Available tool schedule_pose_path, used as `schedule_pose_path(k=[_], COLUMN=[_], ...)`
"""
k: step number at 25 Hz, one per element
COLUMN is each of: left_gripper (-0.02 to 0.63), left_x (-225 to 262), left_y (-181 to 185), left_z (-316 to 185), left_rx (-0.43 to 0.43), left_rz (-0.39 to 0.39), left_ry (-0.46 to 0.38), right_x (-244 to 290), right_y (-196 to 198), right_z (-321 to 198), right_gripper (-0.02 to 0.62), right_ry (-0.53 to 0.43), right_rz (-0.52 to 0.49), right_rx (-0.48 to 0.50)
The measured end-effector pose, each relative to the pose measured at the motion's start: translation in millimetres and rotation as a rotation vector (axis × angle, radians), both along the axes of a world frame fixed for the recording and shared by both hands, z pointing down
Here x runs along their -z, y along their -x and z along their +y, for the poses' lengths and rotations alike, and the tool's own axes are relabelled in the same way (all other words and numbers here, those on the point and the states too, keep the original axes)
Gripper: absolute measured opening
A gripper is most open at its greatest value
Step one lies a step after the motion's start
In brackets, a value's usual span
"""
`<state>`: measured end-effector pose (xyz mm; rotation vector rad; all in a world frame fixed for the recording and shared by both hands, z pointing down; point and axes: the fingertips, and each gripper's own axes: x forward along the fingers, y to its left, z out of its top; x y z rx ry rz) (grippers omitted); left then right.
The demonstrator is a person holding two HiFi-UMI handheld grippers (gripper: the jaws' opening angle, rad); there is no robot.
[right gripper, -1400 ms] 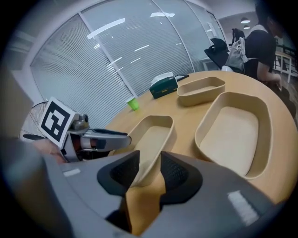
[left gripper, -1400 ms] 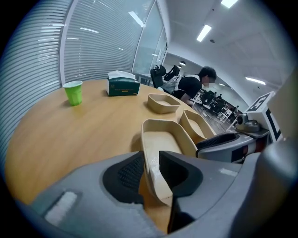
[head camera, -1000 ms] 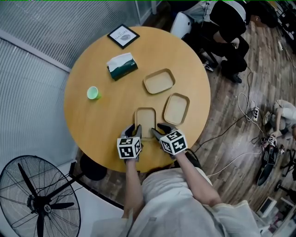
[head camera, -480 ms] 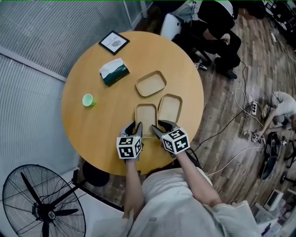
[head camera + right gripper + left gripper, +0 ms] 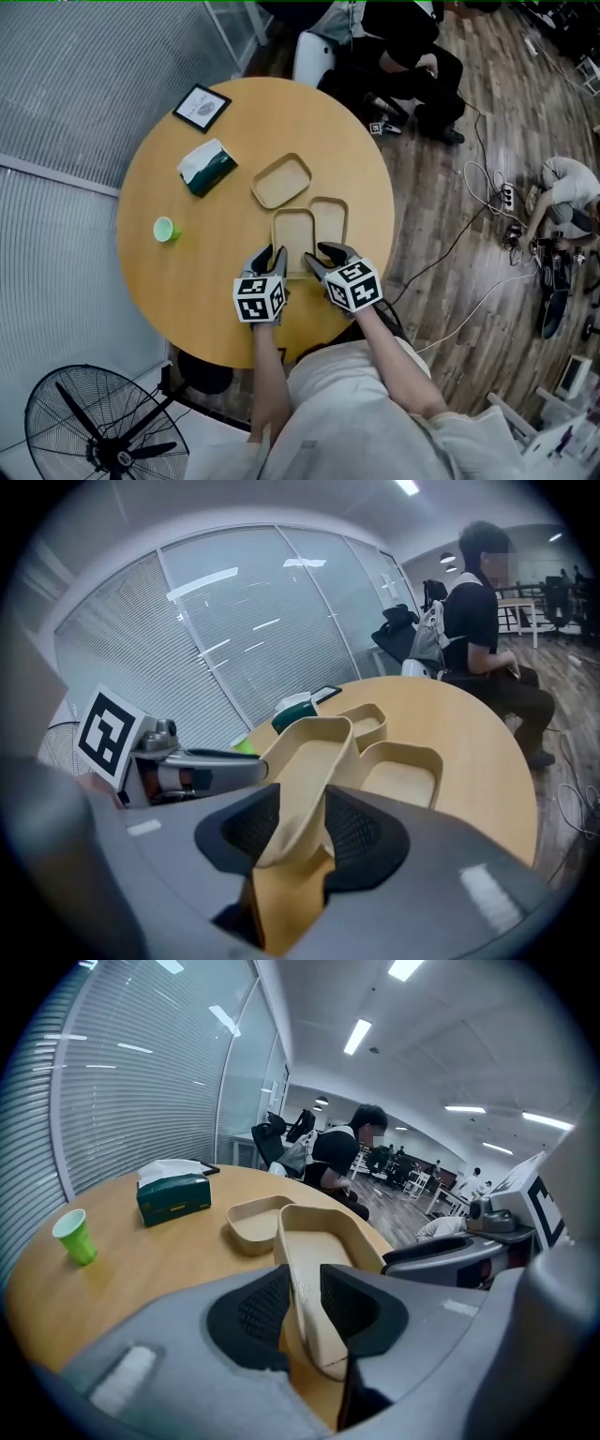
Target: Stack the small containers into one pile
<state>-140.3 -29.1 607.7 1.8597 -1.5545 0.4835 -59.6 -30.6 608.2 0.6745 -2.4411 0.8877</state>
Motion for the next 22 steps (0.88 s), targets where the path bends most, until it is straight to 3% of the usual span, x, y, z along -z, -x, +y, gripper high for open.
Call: schedule_pose_path(k=[22], left_gripper=[0.106], left_x=[-24.7], left_y=[-57.6], left_z=[-53.2], left_rx=[-0.145], left_rz=[0.023], left_ry=[0.057], right_x=[-13.3], right_y=[-56.2], right_z=[-41.4], right_gripper=[0.146], right_ry=[0.026], right_rz=[0.016], right_rx=[-0.15])
